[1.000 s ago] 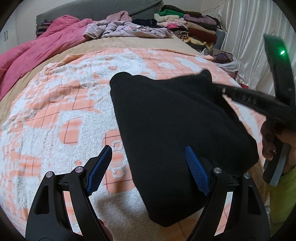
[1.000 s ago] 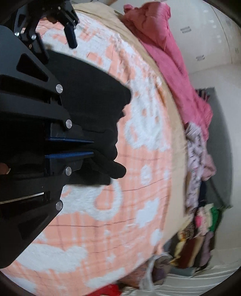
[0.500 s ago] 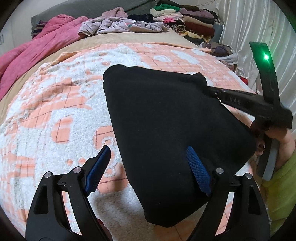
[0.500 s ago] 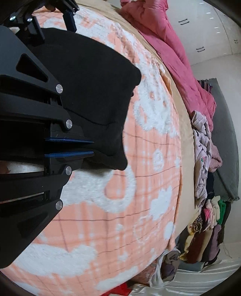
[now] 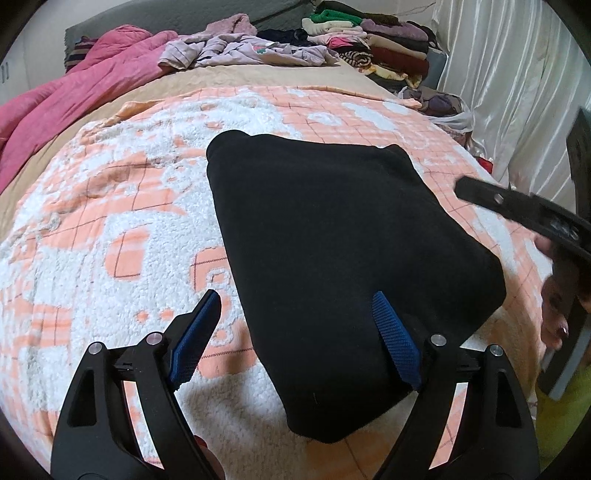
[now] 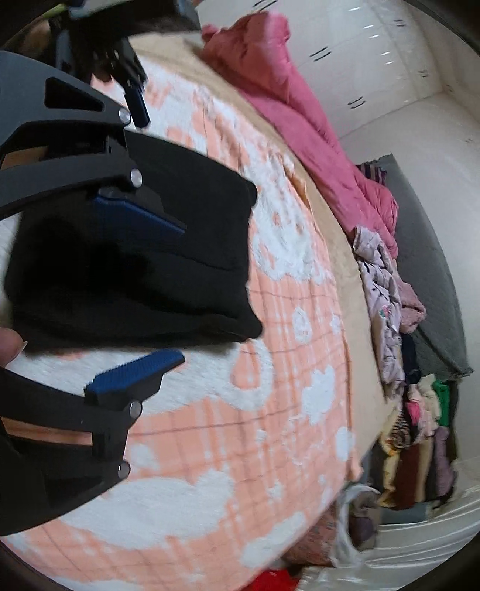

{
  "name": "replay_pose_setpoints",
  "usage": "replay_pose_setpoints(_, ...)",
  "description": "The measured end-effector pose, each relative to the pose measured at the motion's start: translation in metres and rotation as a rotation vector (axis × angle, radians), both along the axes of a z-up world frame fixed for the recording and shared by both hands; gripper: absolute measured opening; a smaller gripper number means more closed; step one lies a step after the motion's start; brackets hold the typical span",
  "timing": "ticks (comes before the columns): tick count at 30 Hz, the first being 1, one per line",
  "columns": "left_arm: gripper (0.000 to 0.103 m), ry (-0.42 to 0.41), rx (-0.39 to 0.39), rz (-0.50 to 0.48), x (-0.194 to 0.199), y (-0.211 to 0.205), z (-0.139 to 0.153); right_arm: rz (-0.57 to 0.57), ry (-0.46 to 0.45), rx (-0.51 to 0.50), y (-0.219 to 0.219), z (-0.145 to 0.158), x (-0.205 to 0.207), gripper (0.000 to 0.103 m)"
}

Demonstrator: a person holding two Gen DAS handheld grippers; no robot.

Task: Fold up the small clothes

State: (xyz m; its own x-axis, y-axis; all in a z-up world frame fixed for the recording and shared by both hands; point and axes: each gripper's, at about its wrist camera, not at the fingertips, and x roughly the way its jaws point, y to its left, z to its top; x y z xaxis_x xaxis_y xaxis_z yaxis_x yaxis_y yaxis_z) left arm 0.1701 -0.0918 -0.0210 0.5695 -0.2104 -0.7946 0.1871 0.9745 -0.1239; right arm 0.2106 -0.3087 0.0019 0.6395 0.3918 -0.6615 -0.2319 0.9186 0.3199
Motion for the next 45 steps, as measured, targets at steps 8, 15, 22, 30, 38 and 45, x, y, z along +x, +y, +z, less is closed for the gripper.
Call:
replay_pose_setpoints(8,0.076,-0.018,-0.048,0.029,-0.011,0.015,0.008,0.0,0.08,0.073,-0.012,-0.011,-0.029,0.065)
replay_pose_setpoints(15,0.076,0.025,-0.067,0.052,-0.01,0.02,-0.002,0.033,0.135,0.101,-0.01,-0.027,-0.032,0.069)
replay_pose_setpoints(22,0.076,0.032,-0.063,0.05,-0.011,0.015,-0.005,0.07,0.148,0.18,-0.009,-0.03,-0.034,0.077)
replay_pose_setpoints(30,0.076,0.032,-0.056,0.056,-0.011,0.015,-0.005,0.078,0.096,0.012,0.019,-0.031,-0.039,0.038)
replay_pose_setpoints(38,0.071,0.013,-0.069,0.025,-0.016,0.009,0.007,0.113,-0.01,-0.002,0.02,-0.003,-0.051,0.023)
replay_pose_setpoints(45,0.071,0.059,-0.029,-0.007,-0.015,-0.005,-0.012,0.053,0.078,0.027,0.003,-0.045,-0.045,0.032)
